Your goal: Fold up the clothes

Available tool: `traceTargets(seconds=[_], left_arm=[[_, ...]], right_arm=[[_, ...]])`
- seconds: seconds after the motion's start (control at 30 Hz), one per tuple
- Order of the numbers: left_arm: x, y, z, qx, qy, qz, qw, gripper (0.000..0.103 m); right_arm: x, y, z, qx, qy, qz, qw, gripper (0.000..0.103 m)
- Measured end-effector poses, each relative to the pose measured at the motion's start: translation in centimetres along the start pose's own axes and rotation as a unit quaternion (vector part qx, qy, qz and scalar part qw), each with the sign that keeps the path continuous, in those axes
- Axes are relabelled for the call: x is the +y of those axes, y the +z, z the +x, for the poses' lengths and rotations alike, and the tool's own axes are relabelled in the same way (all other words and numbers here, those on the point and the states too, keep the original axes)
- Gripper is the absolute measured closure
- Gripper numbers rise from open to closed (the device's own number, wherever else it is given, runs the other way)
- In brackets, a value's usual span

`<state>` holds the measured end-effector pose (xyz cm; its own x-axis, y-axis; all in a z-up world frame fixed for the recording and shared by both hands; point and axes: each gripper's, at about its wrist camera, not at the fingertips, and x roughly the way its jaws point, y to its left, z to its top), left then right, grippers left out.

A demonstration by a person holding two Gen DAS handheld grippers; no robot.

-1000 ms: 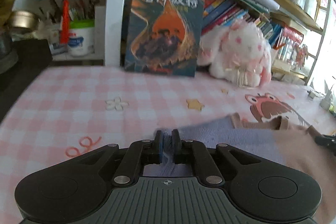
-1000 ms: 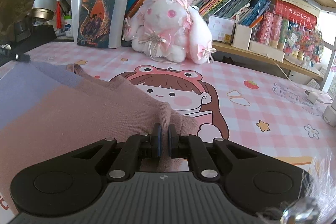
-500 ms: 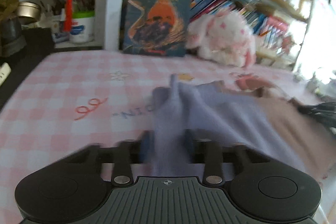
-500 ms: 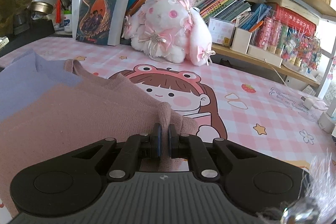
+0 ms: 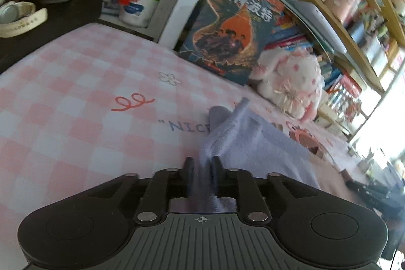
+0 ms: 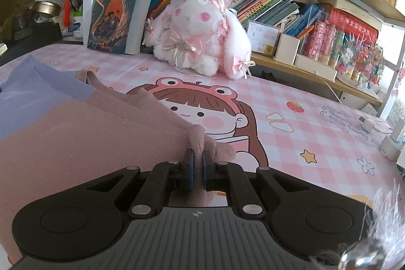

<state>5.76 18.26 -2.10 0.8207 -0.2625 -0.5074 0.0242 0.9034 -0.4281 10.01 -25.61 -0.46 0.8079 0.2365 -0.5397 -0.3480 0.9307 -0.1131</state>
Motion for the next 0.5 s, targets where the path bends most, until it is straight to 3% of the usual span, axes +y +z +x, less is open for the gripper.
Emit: traceTargets(seconds=[0.07, 0.1, 0.17, 0.27, 0.4, 0.5], left_arm=[[-0.5, -0.2, -1.8, -0.043, 0.010, 0.007, 0.9990, 0.076], [-0.8, -0.3, -3.0, -0.069, 0.009, 0.012, 0.9975, 0.072], [-1.1, -0.9, -4.9, -0.099, -0.014, 0.012, 0.9949, 0.054], [-1.7, -2.0, -6.9, -0.100, -0.037, 0.002, 0.9943, 0.054], [-2.4, -4.7, -8.5, -0.075, -0.030, -0.023, 0.9964, 0.052], [-2.2, -7.1, -9.3, -0.061, -0.040, -0.063, 0.9953, 0.048]], right_arm=[[-0.4, 0.0, -0.6, -0.007, 0.002, 0.014, 1.000, 0.081], [-0.5, 0.0, -1.1, -0.013, 0.001, 0.022, 1.000, 0.063], [-1.0, -0.3, -2.5, -0.021, 0.009, 0.040, 0.999, 0.061], [-1.6, -1.0, -4.8, -0.027, 0.022, 0.063, 0.997, 0.061], [-1.2, -2.5, -7.9, -0.018, 0.046, 0.074, 0.996, 0.060], [-1.3, -3.7, -10.0, -0.019, 0.061, 0.115, 0.991, 0.059]])
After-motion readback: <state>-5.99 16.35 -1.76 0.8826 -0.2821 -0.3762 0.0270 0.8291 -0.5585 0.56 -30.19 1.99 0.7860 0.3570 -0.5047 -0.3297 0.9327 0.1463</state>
